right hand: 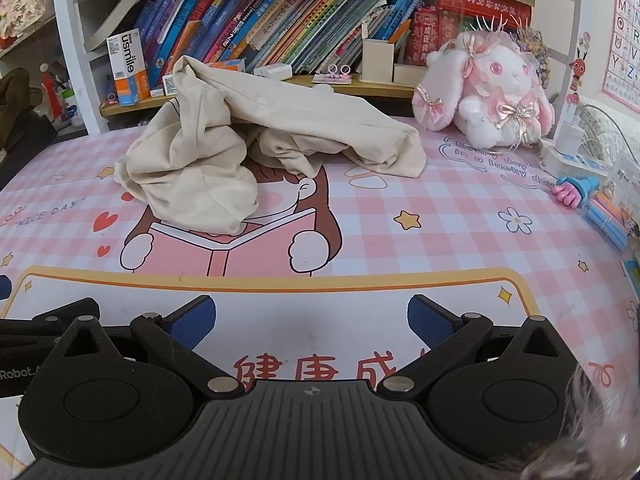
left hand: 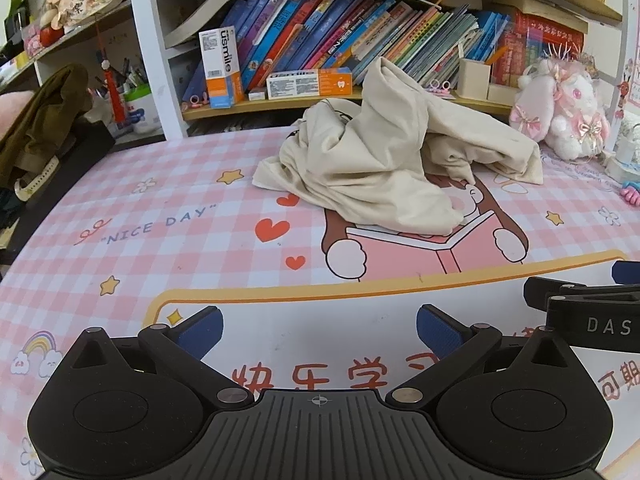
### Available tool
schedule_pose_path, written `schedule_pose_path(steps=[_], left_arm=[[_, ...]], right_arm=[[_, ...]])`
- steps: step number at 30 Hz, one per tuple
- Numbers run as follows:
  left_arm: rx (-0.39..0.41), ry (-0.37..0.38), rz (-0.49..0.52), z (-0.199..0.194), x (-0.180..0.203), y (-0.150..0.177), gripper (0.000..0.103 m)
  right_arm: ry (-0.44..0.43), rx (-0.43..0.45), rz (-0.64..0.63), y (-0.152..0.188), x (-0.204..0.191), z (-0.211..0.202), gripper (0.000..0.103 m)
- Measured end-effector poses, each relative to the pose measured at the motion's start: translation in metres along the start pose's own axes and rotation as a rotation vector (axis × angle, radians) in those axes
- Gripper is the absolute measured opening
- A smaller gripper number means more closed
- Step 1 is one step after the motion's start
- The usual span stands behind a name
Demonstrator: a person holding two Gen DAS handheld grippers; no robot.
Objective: Fold clothes
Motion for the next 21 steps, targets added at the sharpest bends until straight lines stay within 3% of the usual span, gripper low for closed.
schedule_pose_path(steps=[21], left_arm=[[-0.005, 0.033, -0.054, 0.0024, -0.0031, 0.0, 0.103]], right_arm=[[-0.004, -0.002, -0.01, -0.0013, 0.0001, 0.0039, 0.103]])
Point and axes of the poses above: each gripper's, at about its wrist camera, not at the fingertips, and z roughly the way its jaws point, x to its right, y to its underside, the point moved 6 cm from there along z, roughly the way its jaws point, and after that the axes turned 9 degrees about y, right-handed, at the moved point
